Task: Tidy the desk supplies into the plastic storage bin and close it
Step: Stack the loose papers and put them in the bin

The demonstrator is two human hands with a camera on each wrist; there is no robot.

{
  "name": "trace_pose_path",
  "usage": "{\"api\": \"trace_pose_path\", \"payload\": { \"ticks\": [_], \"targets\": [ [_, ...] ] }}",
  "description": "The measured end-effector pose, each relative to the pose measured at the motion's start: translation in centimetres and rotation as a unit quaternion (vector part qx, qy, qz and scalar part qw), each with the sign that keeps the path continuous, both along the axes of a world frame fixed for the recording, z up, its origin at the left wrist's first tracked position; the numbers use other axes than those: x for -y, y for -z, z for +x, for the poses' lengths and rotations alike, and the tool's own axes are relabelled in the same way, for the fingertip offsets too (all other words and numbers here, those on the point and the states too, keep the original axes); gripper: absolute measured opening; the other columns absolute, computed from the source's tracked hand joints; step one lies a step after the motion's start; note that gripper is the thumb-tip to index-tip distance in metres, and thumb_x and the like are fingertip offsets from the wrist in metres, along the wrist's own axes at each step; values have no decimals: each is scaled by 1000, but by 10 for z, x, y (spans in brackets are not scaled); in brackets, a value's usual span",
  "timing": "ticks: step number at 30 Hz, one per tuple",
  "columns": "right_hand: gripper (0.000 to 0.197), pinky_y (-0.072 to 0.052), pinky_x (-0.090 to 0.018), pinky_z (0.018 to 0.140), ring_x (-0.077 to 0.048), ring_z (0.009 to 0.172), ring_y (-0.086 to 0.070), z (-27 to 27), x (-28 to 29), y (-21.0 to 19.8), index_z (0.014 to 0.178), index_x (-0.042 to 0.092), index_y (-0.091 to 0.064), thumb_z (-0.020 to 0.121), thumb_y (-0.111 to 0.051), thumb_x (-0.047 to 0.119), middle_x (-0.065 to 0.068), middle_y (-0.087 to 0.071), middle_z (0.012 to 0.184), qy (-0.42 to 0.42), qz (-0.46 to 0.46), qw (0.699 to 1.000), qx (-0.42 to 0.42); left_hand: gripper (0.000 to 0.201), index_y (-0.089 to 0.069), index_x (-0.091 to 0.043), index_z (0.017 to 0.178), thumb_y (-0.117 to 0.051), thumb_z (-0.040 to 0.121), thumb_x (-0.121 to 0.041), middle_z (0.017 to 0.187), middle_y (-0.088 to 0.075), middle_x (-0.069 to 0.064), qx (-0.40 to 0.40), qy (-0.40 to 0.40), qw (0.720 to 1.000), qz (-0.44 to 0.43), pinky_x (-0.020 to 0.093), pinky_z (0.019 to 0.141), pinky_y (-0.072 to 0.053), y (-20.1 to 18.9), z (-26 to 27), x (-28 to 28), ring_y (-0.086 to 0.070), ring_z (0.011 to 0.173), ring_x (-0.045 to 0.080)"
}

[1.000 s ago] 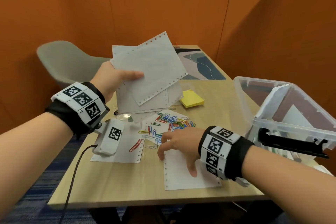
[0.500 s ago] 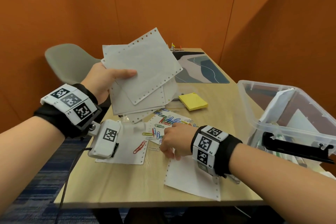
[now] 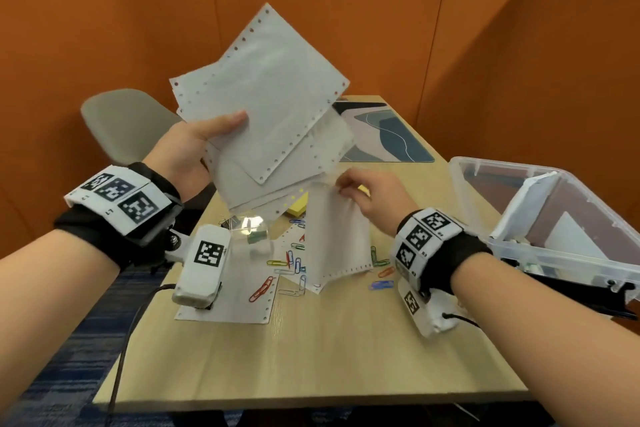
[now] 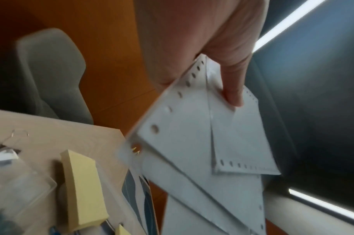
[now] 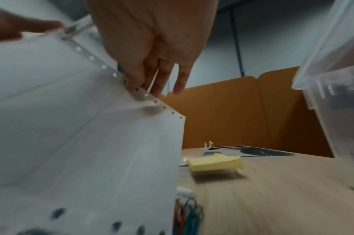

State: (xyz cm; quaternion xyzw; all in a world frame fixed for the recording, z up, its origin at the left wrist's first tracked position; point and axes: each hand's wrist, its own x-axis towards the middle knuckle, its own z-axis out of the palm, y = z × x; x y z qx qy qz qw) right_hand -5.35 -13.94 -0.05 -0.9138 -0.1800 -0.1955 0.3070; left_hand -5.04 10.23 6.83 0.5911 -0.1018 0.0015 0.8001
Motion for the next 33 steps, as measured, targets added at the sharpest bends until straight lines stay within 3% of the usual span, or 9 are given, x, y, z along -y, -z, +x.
{"api": "trace_pose_path", "payload": {
  "ticks": [5, 8, 13, 18, 22, 26, 28, 30, 33],
  "targets": [
    [16, -44, -22, 82, -18, 90, -60, 8, 10, -13, 100, 6, -67, 90, -55, 9, -8, -69, 98, 119, 135, 984, 11, 55, -67, -19, 112, -80, 60, -31, 117, -69, 0, 29, 50, 998, -39, 41, 94, -51, -7, 0, -1, -64, 110, 19],
    [16, -46, -22, 77, -14, 81, -57, 9, 14, -18, 100, 8, -67, 90, -54, 10, -4, -66, 89, 153, 193, 969, 8, 32, -64, -18, 112, -59, 80, -19, 104, -73, -5, 57, 61, 996, -7, 31, 80, -57, -10, -3, 6, -69, 98, 13],
    [29, -58, -43, 73, -32, 82, -65, 7, -1, -26, 106, 11, -66, 90, -46, -3, -14, -70, 97, 55, 301, 950, -57, 56, -63, -11, 118, -75, 63, -18, 105, -72, -3, 79, -11, 983, 165, 22, 72, -58, 2, 5, 24, -70, 94, 12],
    [26, -53, -23, 54, -10, 61, -58, 12, -10, -22, 79, 18, -59, 98, -43, 10, 1, -62, 74, 23, 370, 908, -194, 46, -62, -11, 118, -73, 74, -8, 109, -70, -2, 67, -61, 983, 159, 27, 78, -57, 6, 14, 20, -69, 95, 14],
    [25, -42, -24, 51, -20, 60, -57, 29, -7, 10, 75, 7, -63, 94, -48, 13, -9, -62, 75, 122, 132, 940, -292, 44, -62, -9, 118, -73, 75, -6, 109, -70, 0, 44, -137, 984, 104, 33, 83, -54, 6, 22, 8, -68, 96, 17],
    [34, -48, -30, 72, -25, 87, -62, 43, -14, 36, 107, -2, -67, 89, -59, 26, -15, -69, 107, 155, -145, 924, -319, 44, -62, -12, 118, -73, 75, -10, 110, -71, 4, -25, -144, 988, 52, 38, 80, -56, 8, 29, -4, -69, 96, 23],
    [38, -48, -30, 70, -23, 82, -62, 50, -20, 43, 99, 3, -64, 84, -64, 38, -10, -68, 98, 151, -209, 906, -337, 44, -62, -8, 116, -74, 74, -13, 108, -71, 6, -56, -151, 986, 47, 32, 66, -58, 10, 32, -9, -71, 89, 23],
    [35, -43, -30, 59, -20, 60, -56, 59, -22, 49, 68, 11, -56, 78, -71, 41, -4, -59, 68, 157, -254, 892, -340, 47, -61, -6, 116, -76, 73, -16, 106, -71, 7, -77, -161, 983, 48, 26, 55, -56, 12, 35, -13, -72, 86, 23],
    [37, -52, -34, 65, -24, 62, -54, 67, -26, 48, 63, 14, -49, 72, -77, 36, -4, -49, 59, 166, -303, 863, -369, 64, -54, -6, 124, -80, 67, -21, 109, -71, 7, -94, -167, 980, 45, 28, 59, -56, 14, 40, -17, -72, 88, 23]
  ]
}}
